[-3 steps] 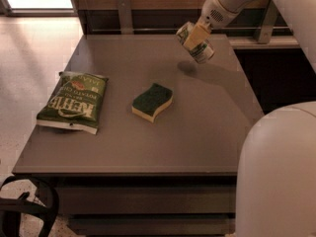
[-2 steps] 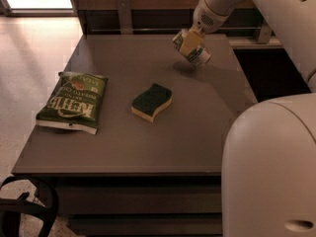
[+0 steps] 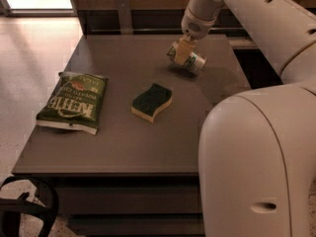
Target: Knock 7up can over
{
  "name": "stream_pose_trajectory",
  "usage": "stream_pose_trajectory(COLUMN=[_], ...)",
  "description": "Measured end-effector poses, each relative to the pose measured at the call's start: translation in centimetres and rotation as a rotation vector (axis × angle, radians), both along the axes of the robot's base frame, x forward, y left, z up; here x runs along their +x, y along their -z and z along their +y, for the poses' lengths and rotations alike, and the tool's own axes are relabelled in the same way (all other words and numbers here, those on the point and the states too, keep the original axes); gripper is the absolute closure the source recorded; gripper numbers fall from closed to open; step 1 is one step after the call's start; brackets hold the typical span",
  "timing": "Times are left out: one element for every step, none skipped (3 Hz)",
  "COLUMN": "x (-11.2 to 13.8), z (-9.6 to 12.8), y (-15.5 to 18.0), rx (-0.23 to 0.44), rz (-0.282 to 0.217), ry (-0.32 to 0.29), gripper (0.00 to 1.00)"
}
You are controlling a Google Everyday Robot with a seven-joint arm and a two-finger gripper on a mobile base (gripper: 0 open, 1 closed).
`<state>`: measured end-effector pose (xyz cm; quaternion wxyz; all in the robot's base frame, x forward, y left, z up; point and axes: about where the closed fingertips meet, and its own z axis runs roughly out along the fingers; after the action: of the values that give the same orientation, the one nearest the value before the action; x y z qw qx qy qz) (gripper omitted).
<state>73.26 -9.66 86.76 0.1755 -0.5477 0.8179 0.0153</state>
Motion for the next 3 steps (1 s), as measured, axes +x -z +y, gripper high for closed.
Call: stream_pose_trajectory(x=[-0.14,-0.04,0.04], z=[1.33,1.76,1.89], y=[1.20,1.75,2.03], rx=[0.027,0.033,0.033], rz=[0.041,0.052,0.054], ry=[-0.039,-0.047,-0.048], gripper=[1.00,0.80,0.56])
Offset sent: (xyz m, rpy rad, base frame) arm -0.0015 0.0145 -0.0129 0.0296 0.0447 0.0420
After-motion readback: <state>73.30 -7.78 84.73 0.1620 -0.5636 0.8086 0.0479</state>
